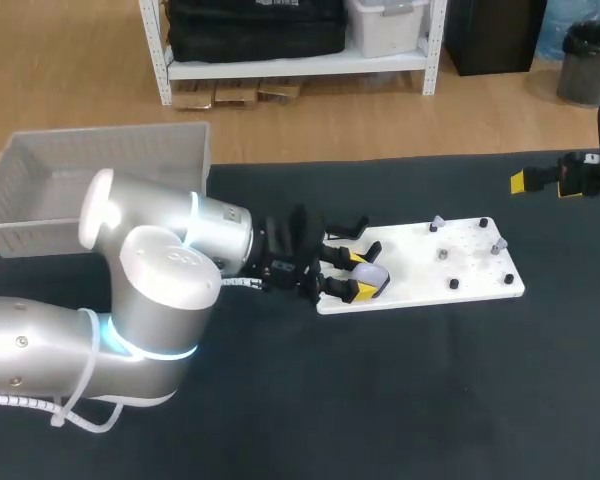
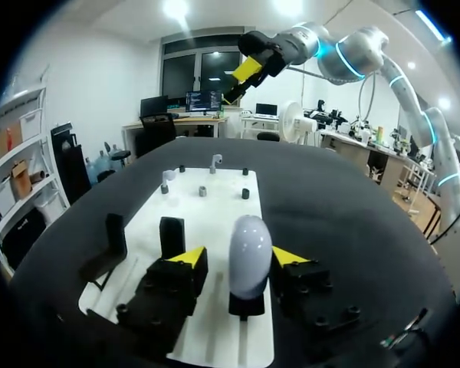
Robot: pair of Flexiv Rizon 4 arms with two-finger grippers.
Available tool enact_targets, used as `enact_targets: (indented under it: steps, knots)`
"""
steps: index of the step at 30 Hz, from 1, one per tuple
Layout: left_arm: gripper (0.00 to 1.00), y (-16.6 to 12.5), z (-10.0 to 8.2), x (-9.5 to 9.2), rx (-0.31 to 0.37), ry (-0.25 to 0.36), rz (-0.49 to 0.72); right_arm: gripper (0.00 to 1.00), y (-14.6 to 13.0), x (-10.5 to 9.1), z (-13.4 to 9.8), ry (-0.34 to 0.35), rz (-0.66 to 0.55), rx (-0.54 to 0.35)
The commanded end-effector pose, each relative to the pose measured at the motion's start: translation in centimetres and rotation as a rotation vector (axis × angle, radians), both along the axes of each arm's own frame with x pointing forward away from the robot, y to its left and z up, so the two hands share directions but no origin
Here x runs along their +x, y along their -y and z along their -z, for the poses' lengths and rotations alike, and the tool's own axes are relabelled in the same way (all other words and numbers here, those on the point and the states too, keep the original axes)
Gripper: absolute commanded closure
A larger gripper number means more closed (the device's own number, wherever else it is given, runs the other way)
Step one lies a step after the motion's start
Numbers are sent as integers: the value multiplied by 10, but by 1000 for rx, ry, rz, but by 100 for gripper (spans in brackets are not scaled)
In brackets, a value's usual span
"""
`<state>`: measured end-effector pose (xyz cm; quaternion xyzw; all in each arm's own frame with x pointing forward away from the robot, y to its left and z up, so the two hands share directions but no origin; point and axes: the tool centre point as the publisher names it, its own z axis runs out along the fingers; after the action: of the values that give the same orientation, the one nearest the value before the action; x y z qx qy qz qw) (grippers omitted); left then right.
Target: Pick up each earbud case from the left stands, insert the matching earbuds, close the lid, and place the case in the box.
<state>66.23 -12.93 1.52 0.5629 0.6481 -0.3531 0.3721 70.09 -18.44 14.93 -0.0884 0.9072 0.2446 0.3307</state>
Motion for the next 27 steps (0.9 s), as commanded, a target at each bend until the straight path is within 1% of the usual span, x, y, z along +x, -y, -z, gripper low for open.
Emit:
enact_targets:
  steps: [1,13,15,16,17,18,19,20,21,24,27]
  knots:
    - [51,0,2,0,-4,0,1,0,1,0,0,0,-1,0]
    - [50,-3,4,-3,-6,-6,-5,0,1,0,0,0,-1,0]
    - [52,-3,4,-3,-7,-6,-6,0,1,0,0,0,-1,0]
    - [56,-3,5,-3,-7,-6,-5,0,1,0,0,0,-1,0]
    - [62,-3,5,-2,-7,-6,-5,0,1,0,0,0,-1,0]
    - [73,-3,5,-2,-7,-6,-5,0,1,0,0,0,-1,0]
    - [87,-3,5,-3,-8,-6,-5,0,1,0,0,0,-1,0]
    - [98,-3,5,-3,-9,-6,-5,0,1,0,0,0,-1,0]
    - [100,-3,5,-4,-10,-6,-4,0,1,0,0,0,-1,0]
    - [100,-4,5,-6,-12,-6,0,0,1,0,0,0,-1,0]
    - [100,-6,-2,-8,-24,0,5,0,1,0,0,0,-1,0]
